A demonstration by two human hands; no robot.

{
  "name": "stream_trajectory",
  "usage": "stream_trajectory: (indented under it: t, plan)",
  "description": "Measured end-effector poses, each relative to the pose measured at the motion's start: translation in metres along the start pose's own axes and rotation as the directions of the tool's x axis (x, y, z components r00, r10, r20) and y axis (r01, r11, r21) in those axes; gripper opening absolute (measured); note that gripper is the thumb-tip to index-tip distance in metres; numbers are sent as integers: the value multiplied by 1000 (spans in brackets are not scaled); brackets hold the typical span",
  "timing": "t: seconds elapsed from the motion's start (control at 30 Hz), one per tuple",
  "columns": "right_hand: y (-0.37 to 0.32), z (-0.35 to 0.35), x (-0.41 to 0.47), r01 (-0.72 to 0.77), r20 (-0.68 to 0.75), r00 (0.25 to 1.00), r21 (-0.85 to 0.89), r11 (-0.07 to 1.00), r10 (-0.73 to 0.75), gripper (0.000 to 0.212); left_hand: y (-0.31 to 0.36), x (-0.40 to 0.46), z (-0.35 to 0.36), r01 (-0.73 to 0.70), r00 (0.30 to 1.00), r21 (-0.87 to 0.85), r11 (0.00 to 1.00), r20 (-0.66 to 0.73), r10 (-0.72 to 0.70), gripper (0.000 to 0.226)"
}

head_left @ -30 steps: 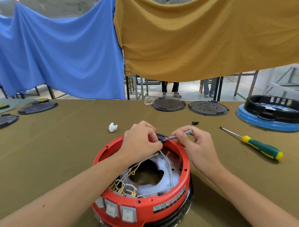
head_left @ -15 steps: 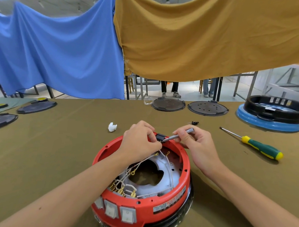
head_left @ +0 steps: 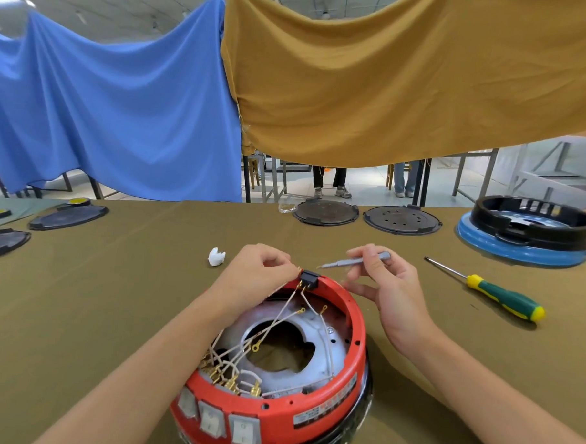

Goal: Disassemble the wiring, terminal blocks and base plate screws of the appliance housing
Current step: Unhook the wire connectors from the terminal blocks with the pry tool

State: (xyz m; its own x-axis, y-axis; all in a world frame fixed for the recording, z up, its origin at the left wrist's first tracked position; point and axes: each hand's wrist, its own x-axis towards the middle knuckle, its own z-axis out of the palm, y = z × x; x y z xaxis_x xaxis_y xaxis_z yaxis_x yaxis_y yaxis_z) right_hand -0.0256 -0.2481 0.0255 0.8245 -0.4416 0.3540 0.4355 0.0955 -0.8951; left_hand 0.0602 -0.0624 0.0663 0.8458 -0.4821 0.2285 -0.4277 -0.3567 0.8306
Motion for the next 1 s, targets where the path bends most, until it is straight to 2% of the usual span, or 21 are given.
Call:
stream_trajectory:
  t: [0.17, 0.3, 0.37, 0.47, 0.53, 0.6, 0.73, 0.8, 0.87, 0.93, 1.0]
  plan:
    - [-5, 5, -2, 30, -3, 1000, 49, 998, -30, 21, 5, 4, -10, 72, 997, -206, 976, 17, -70, 20]
    - [-7, 7, -5, 64, 18, 998, 30, 997, -64, 8, 14, 11, -13, 94, 989, -430, 898, 146, -34, 21]
    - [-8, 9, -6, 72, 28, 997, 34, 997, -73, 8, 19, 13, -8, 124, 977, -494, 861, 214, -18, 21]
    - [-10, 13, -9, 82, 53, 995, 68, 994, -86, 21, 26, 13, 6, 151, 964, -509, 847, 265, -13, 20]
    - [-11, 15, -11, 102, 66, 992, 50, 993, -105, 31, 29, 13, 16, 146, 969, -456, 878, 244, -34, 20]
    - [-12, 15, -12, 123, 51, 991, 7, 992, -123, 29, 29, 15, 23, 127, 975, -414, 901, 219, -37, 18]
    - [-11, 13, -8, 122, 4, 992, -67, 990, -122, 23, 30, 15, 28, 116, 977, -436, 892, 212, -23, 12]
    - [-11, 10, -4, 109, -30, 993, -101, 989, -112, 21, 29, 16, 21, 75, 979, -374, 924, 202, 2, 8]
    - [-12, 3, 3, 74, -97, 991, -168, 983, -92, 19, 24, 18, 6, -78, 990, -109, 991, 107, 89, 4]
    - [-10, -9, 11, -2, -174, 983, -275, 961, -48, 18, 15, 20, -14, -185, 982, 240, 953, 15, 187, 6]
    - [-5, -20, 18, -96, -226, 974, -430, 898, -4, 17, 2, 22, -30, -156, 988, 404, 901, 74, 138, 18]
